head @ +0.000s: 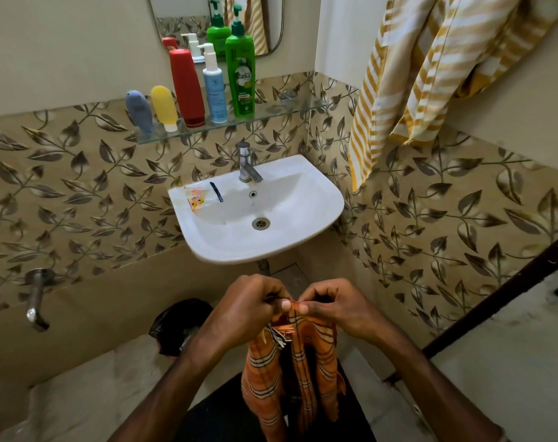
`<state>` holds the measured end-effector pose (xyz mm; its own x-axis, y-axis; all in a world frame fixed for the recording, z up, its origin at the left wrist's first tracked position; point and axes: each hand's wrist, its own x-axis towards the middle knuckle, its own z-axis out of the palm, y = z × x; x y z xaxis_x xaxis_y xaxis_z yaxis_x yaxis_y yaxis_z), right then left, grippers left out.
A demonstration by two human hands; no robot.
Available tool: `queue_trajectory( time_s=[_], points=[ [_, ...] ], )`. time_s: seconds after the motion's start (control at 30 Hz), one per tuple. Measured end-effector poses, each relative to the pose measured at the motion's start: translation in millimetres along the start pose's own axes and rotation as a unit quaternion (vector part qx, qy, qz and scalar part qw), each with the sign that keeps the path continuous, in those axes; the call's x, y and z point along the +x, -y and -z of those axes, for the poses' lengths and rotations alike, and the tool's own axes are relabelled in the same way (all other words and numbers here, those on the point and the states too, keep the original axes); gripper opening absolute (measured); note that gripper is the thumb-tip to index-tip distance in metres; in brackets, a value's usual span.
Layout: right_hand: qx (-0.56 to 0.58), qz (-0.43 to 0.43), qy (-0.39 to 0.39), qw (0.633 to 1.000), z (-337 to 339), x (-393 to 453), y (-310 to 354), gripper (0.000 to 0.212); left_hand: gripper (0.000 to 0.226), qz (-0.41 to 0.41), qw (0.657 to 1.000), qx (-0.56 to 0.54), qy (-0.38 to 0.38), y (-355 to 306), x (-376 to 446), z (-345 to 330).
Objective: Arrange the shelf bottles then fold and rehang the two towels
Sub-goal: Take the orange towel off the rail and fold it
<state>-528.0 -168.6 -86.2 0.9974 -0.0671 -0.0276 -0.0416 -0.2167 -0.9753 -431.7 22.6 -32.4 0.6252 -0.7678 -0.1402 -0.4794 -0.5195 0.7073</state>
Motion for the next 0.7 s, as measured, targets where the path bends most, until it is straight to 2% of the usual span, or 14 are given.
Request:
queue_trajectory(
  time_s=[0.17, 0.37, 0.53, 0.63, 0.7],
  points=[
    [-0.002, -0.034, -0.006, 0.999, 10.3, -5.7, -8.0, 0.01, 0.012, -0.008, 1.0, 0.012, -0.001, -4.6, -1.0, 6.0],
    [-0.004, -0.058, -0.024, 0.998, 18.3, -10.3, -15.8, 0.02, 0.016, -0.003, 1.0, -0.012, -0.013, 2.5, -4.1, 15.0],
    [-0.022, -0.057, -0.034, 0.998, 19.4, -11.7, -22.5, 0.024, 0.017, 0.016, 0.999, -0.017, -0.03, 12.4, -6.9, 18.7],
    [-0.023, -0.049, -0.037, 0.998, 15.3, -12.4, -25.4, 0.036, 0.019, 0.037, 0.999, 0.002, -0.034, 20.0, -4.8, 18.2],
    [-0.024, -0.042, -0.039, 0.998, 13.8, -11.3, -22.1, 0.032, 0.016, 0.046, 0.998, -0.005, -0.048, 25.2, -2.3, 18.3]
  ],
)
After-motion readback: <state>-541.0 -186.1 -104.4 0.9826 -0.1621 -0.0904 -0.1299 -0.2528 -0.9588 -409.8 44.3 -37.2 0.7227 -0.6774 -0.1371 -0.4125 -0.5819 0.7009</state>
